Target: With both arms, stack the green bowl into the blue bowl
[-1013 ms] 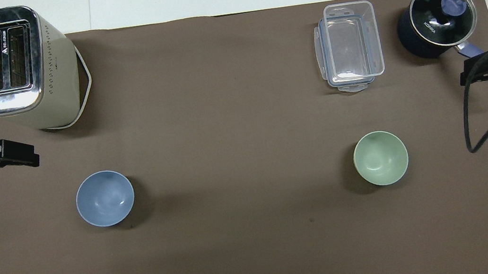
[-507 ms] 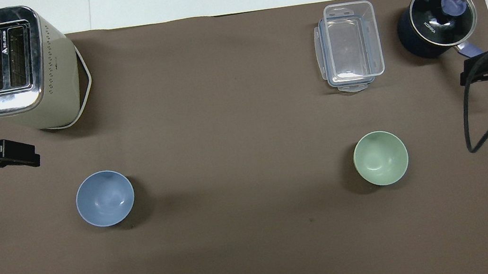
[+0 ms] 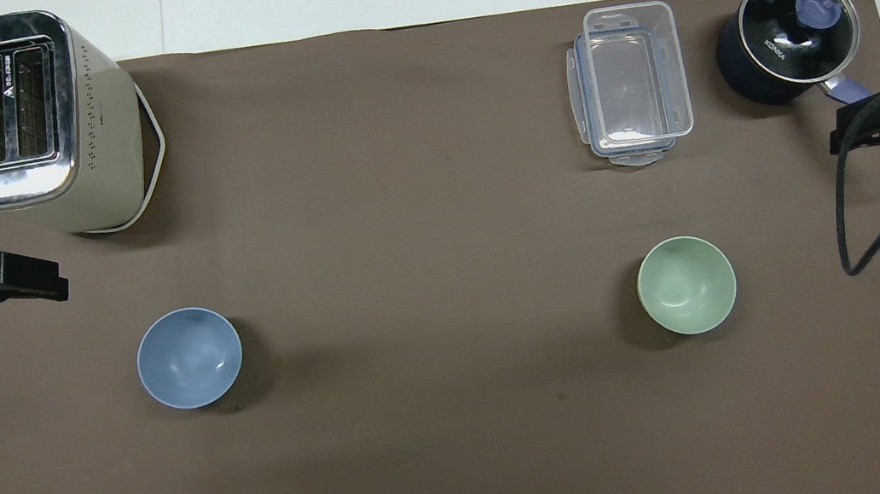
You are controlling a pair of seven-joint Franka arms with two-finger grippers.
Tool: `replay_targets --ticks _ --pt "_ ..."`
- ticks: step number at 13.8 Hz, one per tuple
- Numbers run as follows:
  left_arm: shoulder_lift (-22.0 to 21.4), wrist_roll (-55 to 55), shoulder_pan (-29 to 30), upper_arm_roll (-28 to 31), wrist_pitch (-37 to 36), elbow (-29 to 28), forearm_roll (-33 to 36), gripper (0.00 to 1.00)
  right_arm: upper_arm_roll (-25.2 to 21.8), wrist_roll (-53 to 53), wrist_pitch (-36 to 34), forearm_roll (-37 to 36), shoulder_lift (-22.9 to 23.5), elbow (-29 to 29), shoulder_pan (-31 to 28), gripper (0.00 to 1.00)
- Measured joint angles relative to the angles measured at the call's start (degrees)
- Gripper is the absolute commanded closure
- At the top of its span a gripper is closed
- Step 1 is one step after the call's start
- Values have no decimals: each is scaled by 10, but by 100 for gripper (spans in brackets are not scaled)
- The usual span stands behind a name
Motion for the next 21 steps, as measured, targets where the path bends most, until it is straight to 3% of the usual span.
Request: replay_targets --ticks 4,8,21 --pt "-1 16 1 0 13 -5 0 0 0 0 0 0 0 0 0 0" --pt "-8 61 23 2 49 -45 -2 0 0 0 0 0 0 0 0 0" --pt "-17 86 33 -3 354 -318 -4 0 0 -12 0 0 0 0 0 0"
